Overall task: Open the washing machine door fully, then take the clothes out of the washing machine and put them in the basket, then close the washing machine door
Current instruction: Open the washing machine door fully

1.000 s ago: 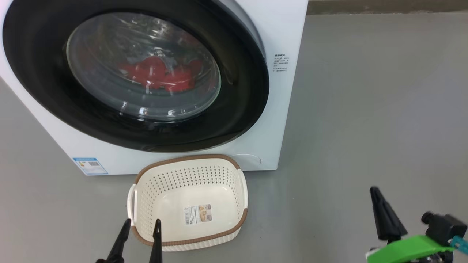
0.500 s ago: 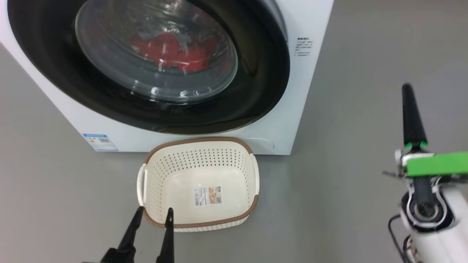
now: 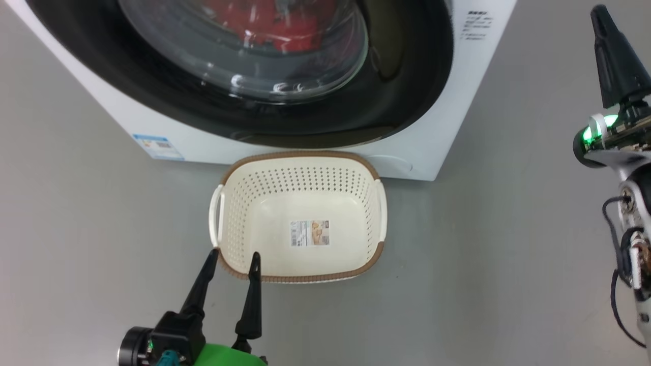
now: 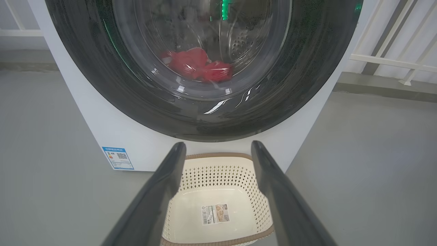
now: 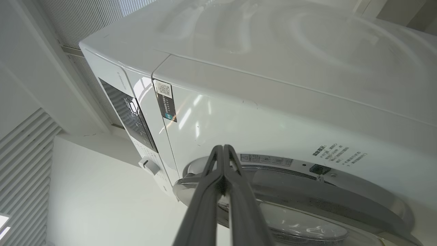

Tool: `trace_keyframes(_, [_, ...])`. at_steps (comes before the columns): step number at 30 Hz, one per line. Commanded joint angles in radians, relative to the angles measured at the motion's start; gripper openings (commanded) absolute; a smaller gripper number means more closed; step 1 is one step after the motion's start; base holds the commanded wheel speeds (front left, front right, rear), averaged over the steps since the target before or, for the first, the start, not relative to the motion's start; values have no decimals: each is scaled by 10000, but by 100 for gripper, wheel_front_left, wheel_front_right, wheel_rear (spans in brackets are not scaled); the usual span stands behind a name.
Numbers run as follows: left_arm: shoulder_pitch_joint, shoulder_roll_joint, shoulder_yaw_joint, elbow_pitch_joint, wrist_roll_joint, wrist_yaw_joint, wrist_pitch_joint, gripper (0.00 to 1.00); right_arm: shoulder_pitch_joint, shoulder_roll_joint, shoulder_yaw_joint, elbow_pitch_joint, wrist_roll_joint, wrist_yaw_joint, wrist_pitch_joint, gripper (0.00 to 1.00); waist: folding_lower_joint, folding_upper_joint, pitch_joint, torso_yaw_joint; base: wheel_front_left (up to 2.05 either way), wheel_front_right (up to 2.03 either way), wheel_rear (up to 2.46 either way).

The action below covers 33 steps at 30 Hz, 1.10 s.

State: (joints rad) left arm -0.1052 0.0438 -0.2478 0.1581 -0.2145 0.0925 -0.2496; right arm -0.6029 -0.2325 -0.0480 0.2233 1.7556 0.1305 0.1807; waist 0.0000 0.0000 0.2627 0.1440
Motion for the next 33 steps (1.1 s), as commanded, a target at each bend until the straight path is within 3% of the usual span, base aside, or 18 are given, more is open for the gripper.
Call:
trace_keyframes(1, [-242,64,239,-286,-86,76,-122,100,-304,-109,110,-160,136,2,213,0,0,0,351,324,0,0,0])
trace_keyframes(7, [-466,64,-147,-306,-294,233,-122,100,-1168,-449,310,851,493,2,2710,0,0,0,720,615,0,0,0])
trace_keyframes(12, [-628,64,-392,-320,-440,325,-122,100,-1856,-648,305,1296,469,2,3861,0,0,0,962,818,0,0,0])
trace_keyframes(25, [-930,64,-888,-386,-695,499,-122,100,-3353,-923,319,2384,355,2,5487,0,0,0,1492,1218,0,0,0])
trace_keyframes(33, [-1019,64,-1073,-444,-811,607,-122,100,-3944,-971,271,2923,129,2,5657,0,0,0,1706,1384,0,0,0])
